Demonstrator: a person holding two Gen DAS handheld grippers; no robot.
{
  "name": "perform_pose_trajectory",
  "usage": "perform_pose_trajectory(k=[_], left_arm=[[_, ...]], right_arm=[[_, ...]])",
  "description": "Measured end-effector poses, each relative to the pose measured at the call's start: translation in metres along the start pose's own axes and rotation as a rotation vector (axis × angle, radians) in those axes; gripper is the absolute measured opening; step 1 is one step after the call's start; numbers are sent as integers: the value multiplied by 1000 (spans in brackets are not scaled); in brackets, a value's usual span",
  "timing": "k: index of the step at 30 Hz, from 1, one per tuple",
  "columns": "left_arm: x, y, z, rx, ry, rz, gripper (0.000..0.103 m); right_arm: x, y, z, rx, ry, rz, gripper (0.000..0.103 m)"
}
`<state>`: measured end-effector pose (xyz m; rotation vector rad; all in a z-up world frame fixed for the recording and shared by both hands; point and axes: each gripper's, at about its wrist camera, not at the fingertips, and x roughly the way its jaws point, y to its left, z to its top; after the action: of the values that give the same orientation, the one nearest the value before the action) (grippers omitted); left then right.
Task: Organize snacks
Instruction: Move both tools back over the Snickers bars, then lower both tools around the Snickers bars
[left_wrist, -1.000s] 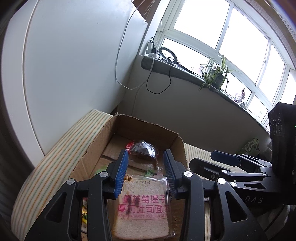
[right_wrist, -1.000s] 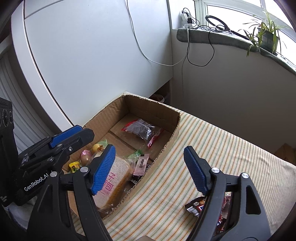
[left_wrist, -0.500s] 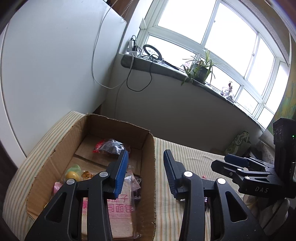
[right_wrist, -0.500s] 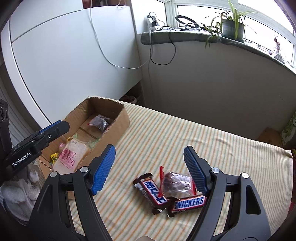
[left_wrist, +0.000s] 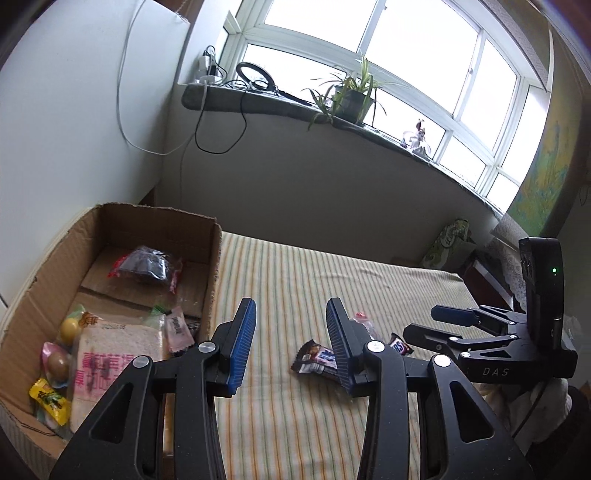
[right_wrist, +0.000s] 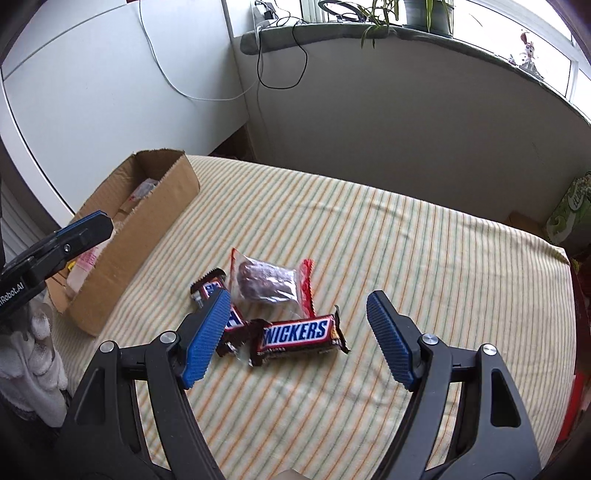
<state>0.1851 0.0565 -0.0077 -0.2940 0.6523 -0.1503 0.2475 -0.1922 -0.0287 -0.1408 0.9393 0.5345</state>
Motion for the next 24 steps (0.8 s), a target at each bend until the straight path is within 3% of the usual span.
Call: perform_pose_trajectory(k=[2,5,12,24], left_arm=[[4,-5,-4,4,23,-18,38],[12,-15,-11,9,57,-42,56],[41,-42,-32,93,160,-41,56],[69,-41,-37,38,252,-61,56]], right_arm=[[6,-7,-4,13,17,3,79],[14,-16,-12,23,38,12,79],[25,-14,-33,-32,56,1,84],[18,5,-44,-81,33,43,84]])
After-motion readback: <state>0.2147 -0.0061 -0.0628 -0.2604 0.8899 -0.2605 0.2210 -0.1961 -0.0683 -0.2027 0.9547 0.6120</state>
